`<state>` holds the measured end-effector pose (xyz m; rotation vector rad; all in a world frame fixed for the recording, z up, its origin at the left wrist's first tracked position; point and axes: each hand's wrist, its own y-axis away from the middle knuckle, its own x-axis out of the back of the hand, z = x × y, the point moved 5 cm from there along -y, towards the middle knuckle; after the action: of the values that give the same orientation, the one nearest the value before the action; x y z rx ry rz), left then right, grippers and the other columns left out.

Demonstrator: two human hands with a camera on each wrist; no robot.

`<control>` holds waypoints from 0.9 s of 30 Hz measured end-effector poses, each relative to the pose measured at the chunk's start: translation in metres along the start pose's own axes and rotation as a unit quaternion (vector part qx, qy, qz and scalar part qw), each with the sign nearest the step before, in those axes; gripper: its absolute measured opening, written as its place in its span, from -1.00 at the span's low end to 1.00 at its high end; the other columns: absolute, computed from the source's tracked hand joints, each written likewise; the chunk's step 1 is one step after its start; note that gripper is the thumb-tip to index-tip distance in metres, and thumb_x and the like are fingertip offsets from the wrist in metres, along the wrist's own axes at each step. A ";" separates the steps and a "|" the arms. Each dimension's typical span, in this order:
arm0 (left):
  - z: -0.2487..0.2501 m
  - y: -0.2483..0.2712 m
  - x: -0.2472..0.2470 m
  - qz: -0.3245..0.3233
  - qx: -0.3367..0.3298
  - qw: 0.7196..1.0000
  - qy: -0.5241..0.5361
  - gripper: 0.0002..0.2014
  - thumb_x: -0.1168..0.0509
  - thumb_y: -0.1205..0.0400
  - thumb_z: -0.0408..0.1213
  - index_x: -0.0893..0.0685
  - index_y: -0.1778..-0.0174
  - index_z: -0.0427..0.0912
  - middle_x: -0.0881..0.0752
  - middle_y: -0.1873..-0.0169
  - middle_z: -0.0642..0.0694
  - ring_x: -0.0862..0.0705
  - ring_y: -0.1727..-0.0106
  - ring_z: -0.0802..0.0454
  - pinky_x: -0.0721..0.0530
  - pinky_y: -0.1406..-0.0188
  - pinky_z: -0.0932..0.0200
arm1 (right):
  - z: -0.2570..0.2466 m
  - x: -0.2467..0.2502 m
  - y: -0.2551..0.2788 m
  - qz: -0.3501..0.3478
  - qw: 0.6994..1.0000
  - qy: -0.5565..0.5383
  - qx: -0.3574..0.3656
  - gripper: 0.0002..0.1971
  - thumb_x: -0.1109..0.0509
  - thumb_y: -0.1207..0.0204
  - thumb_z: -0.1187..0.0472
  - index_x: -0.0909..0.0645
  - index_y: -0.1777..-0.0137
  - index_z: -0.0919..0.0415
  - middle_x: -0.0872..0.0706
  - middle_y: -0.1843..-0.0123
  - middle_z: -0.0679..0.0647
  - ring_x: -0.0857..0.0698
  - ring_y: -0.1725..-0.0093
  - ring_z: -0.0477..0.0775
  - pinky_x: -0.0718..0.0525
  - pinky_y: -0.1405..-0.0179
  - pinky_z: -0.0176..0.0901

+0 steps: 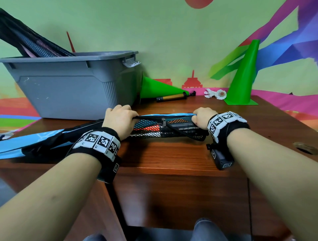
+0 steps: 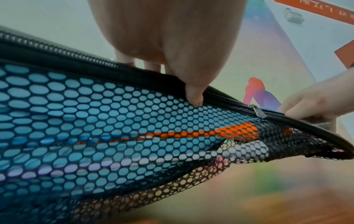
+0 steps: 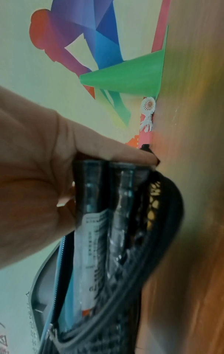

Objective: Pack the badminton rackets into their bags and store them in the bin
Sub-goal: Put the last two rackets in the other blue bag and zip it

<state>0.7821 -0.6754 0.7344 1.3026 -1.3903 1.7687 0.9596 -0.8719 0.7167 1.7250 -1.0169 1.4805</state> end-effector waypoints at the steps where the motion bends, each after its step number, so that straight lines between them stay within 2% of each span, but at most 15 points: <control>1: 0.000 0.000 0.001 0.000 0.004 1.000 -0.003 -0.74 -0.17 -0.69 -0.04 -0.71 -0.17 0.11 -0.64 -0.05 -0.03 -0.54 -0.20 -0.14 -0.41 -0.08 0.01 | -0.001 0.001 0.000 -0.004 1.000 -0.001 0.004 -0.78 -0.13 -0.59 0.20 -0.59 -0.04 0.20 -0.61 0.11 0.18 -0.56 0.17 0.24 -0.45 0.24 -0.18; 4: 0.000 -0.001 0.001 -0.003 0.008 1.000 0.005 -0.74 -0.18 -0.68 -0.06 -0.72 -0.18 0.06 -0.67 -0.03 -0.06 -0.56 -0.19 -0.17 -0.47 -0.04 0.01 | 0.000 0.009 0.001 0.048 0.999 -0.017 -0.005 -0.74 -0.18 -0.56 0.16 -0.60 -0.14 0.19 -0.62 0.09 0.18 -0.56 0.16 0.24 -0.47 0.23 -0.17; 5: 0.000 -0.001 0.002 -0.003 0.010 1.000 0.013 -0.74 -0.19 -0.68 -0.08 -0.72 -0.17 0.03 -0.67 -0.02 -0.07 -0.57 -0.18 -0.18 -0.49 -0.03 0.00 | 0.002 0.014 0.003 0.080 0.996 -0.021 -0.015 -0.73 -0.20 -0.55 0.12 -0.61 -0.12 0.23 -0.64 0.09 0.19 -0.56 0.17 0.24 -0.47 0.23 -0.17; 7: -0.001 -0.001 0.005 0.006 0.012 0.999 0.034 -0.75 -0.20 -0.68 -0.12 -0.74 -0.15 -0.03 -0.67 0.02 -0.11 -0.58 -0.14 -0.21 -0.54 -0.03 -0.04 | 0.009 0.020 0.007 0.124 0.990 -0.044 -0.056 -0.66 -0.26 -0.53 -0.01 -0.60 0.09 0.31 -0.67 0.10 0.24 -0.56 0.20 0.24 -0.46 0.25 -0.15; 9: 0.000 -0.002 0.008 0.019 0.006 0.998 0.053 -0.76 -0.22 -0.67 -0.16 -0.76 -0.11 -0.08 -0.67 0.06 -0.14 -0.59 -0.10 -0.24 -0.59 -0.02 -0.06 | 0.016 0.018 0.009 0.115 0.984 -0.072 -0.112 -0.53 -0.27 -0.51 -0.18 -0.52 0.28 0.29 -0.62 0.19 0.20 -0.56 0.24 0.22 -0.47 0.26 -0.15; 12: 0.006 -0.003 0.011 0.027 -0.006 0.998 0.060 -0.77 -0.23 -0.66 -0.16 -0.77 -0.09 -0.08 -0.67 0.06 -0.14 -0.60 -0.09 -0.24 -0.58 -0.03 -0.06 | 0.019 0.008 0.006 0.074 0.983 -0.082 -0.145 -0.43 -0.18 -0.52 -0.29 -0.48 0.34 0.28 -0.59 0.22 0.19 -0.55 0.27 0.20 -0.48 0.24 -0.13; 15: 0.011 -0.002 0.009 0.025 -0.013 0.997 0.075 -0.78 -0.24 -0.66 -0.18 -0.77 -0.08 -0.09 -0.67 0.06 -0.14 -0.60 -0.09 -0.24 -0.58 -0.06 -0.10 | 0.023 0.006 0.006 0.069 0.981 -0.091 -0.155 -0.42 -0.14 -0.53 -0.27 -0.50 0.30 0.31 -0.62 0.15 0.22 -0.52 0.32 0.17 -0.46 0.28 -0.16; 18: 0.016 0.001 0.003 0.022 -0.019 0.996 0.086 -0.79 -0.25 -0.65 -0.20 -0.78 -0.04 -0.13 -0.66 0.08 -0.16 -0.59 -0.07 -0.27 -0.59 -0.06 -0.15 | 0.025 0.009 0.008 0.088 0.981 -0.102 -0.143 -0.52 -0.27 -0.50 -0.14 -0.43 0.44 0.26 -0.52 0.41 0.12 -0.47 0.47 0.10 -0.34 0.52 -0.24; 20: 0.017 0.001 0.001 0.023 -0.022 0.995 0.090 -0.79 -0.26 -0.65 -0.20 -0.78 -0.03 -0.14 -0.66 0.07 -0.17 -0.59 -0.07 -0.27 -0.59 -0.06 -0.15 | 0.025 0.014 0.009 0.109 0.981 -0.086 -0.136 -0.54 -0.31 -0.50 -0.08 -0.40 0.46 0.25 -0.48 0.45 0.10 -0.44 0.50 0.06 -0.29 0.57 -0.25; 25: 0.011 0.001 -0.002 0.012 -0.017 0.996 0.087 -0.78 -0.25 -0.65 -0.17 -0.77 -0.07 -0.10 -0.67 0.09 -0.16 -0.61 -0.06 -0.25 -0.60 -0.04 -0.10 | 0.020 0.025 0.007 0.128 0.985 -0.052 -0.099 -0.57 -0.30 -0.54 0.02 -0.36 0.45 0.29 -0.46 0.44 0.13 -0.43 0.49 0.09 -0.31 0.57 -0.22; 27: 0.010 0.002 -0.001 0.011 -0.016 0.996 0.084 -0.78 -0.24 -0.66 -0.19 -0.77 -0.09 -0.09 -0.67 0.07 -0.16 -0.61 -0.08 -0.23 -0.58 -0.04 -0.04 | 0.019 0.029 0.006 0.136 0.987 -0.046 -0.068 -0.66 -0.29 -0.53 0.06 -0.48 0.33 0.32 -0.60 0.31 0.20 -0.53 0.38 0.18 -0.42 0.47 -0.19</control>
<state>0.7842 -0.6857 0.7328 1.0986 -1.3375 1.8177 0.9655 -0.8951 0.7424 1.6193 -1.4152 1.4652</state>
